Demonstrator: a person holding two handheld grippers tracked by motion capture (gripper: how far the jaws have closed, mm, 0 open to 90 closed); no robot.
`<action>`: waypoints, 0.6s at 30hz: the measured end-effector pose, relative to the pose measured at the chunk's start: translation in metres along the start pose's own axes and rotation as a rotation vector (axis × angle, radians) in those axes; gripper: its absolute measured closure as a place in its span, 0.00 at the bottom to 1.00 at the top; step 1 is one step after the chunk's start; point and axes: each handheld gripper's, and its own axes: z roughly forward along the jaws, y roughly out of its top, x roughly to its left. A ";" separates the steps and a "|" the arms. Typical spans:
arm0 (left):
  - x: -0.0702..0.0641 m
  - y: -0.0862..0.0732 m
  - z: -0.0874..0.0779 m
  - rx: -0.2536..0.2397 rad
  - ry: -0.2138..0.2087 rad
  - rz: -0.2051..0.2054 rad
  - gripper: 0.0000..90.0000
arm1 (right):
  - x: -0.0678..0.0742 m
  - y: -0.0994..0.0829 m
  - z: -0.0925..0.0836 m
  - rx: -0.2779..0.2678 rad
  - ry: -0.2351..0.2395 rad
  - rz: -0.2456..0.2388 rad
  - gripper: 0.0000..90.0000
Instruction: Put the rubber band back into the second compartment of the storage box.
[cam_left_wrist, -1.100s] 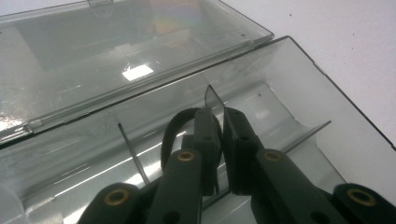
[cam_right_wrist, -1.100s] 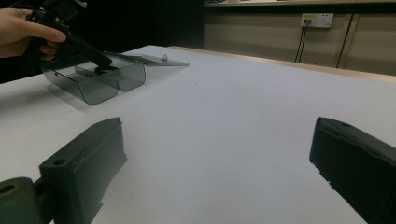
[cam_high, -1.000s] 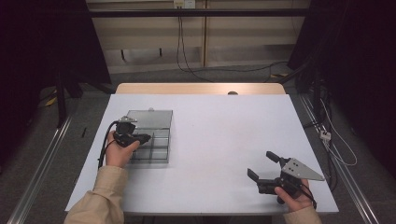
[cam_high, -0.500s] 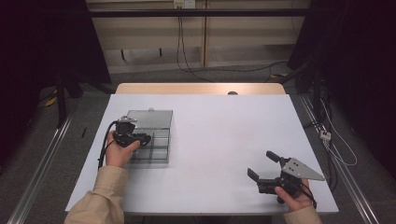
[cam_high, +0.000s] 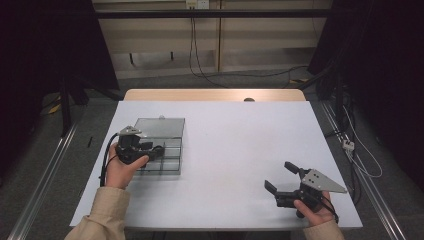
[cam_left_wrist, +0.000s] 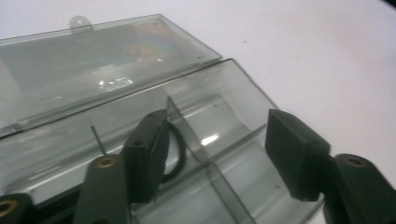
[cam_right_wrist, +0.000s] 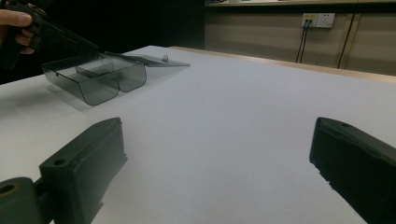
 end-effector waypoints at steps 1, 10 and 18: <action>-0.001 -0.002 -0.001 -0.003 -0.005 0.006 0.40 | 0.000 0.000 0.000 0.001 0.000 0.001 0.03; -0.014 -0.010 -0.008 0.003 -0.041 0.059 0.33 | 0.001 0.000 0.001 0.005 0.002 -0.002 0.03; -0.023 -0.013 -0.012 -0.004 -0.072 0.097 0.32 | 0.001 0.000 0.000 0.004 0.003 -0.001 0.03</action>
